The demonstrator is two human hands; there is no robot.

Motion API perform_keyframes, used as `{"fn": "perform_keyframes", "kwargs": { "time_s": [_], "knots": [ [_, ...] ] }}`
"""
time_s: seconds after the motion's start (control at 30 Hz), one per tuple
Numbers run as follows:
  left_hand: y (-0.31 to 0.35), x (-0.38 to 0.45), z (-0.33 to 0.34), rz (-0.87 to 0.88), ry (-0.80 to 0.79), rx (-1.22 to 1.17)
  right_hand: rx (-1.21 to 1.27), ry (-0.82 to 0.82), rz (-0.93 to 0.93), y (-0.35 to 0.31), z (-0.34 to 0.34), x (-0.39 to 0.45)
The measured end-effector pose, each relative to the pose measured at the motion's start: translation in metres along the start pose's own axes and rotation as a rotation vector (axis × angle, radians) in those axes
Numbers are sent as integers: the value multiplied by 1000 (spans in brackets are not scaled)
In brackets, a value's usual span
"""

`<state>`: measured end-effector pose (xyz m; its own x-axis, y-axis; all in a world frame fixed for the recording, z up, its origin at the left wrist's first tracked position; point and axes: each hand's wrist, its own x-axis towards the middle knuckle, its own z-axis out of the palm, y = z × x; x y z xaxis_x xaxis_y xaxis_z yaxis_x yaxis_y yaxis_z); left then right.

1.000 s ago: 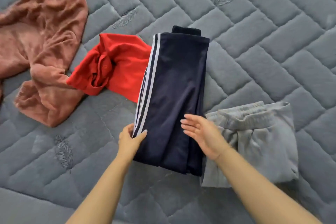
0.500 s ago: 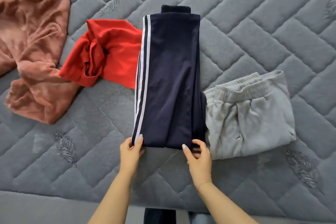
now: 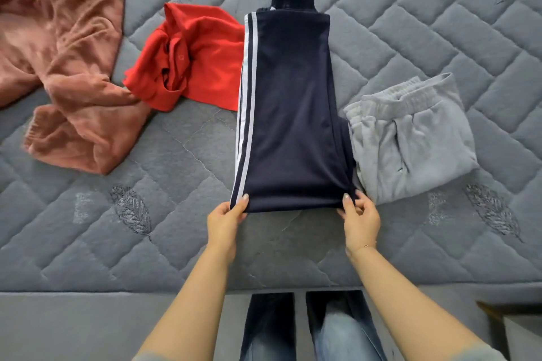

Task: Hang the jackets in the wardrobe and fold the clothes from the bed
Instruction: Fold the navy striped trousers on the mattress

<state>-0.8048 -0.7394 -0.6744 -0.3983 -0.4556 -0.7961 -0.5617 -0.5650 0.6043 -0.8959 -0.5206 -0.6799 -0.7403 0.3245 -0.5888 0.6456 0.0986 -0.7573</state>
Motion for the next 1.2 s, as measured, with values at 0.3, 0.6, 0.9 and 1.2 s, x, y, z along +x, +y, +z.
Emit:
{"fn": "perform_keyframes", "kwargs": {
  "time_s": [0.3, 0.6, 0.9, 1.2],
  "knots": [
    [-57, -75, -73, -370, 13, 60, 138, 23, 447, 55, -70, -88],
    [64, -101, -39, -211, -110, -44, 339, -93, 328, -54, -63, -89],
    [215, 22, 64, 7, -140, -211, 580, -496, 365, -212, 63, 62],
    [99, 46, 34, 95, 188, 381, -202, -249, -8, -102, 62, 67]
  ]
}}
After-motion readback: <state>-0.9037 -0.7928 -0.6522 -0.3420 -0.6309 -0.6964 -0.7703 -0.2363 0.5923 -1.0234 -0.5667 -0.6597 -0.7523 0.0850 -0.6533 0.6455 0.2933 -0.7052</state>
